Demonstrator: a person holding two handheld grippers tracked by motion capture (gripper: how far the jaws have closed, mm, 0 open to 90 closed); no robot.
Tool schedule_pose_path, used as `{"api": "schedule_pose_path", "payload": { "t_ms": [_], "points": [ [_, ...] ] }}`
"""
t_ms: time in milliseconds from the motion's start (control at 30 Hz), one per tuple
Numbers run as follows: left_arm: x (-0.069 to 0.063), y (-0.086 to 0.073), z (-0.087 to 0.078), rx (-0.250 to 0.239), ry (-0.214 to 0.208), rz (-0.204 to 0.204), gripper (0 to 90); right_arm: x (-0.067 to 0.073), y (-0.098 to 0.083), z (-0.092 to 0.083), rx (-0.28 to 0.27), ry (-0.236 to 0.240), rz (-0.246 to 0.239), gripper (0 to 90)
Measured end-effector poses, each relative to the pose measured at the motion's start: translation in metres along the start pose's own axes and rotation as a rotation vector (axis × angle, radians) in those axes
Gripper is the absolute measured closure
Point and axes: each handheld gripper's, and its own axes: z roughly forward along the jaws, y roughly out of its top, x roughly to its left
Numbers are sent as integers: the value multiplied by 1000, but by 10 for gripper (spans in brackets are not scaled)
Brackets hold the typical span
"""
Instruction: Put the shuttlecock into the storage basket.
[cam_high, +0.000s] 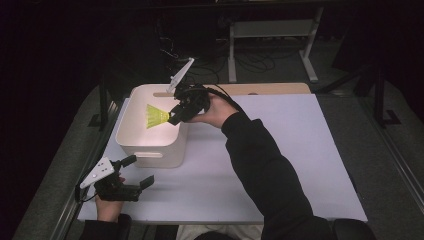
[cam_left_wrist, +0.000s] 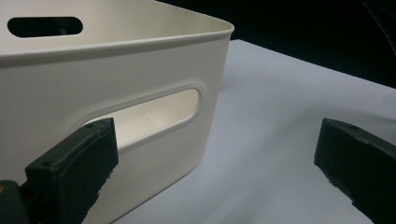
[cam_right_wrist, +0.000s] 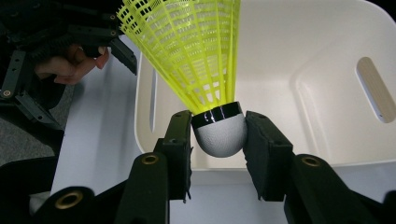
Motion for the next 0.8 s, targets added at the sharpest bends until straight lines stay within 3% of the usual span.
{"api": "schedule_pose_path", "payload": {
  "t_ms": [800],
  "points": [
    [0,0,0,2,-3,-1,0,1,-3,38,33,56,-1,618]
  ]
}}
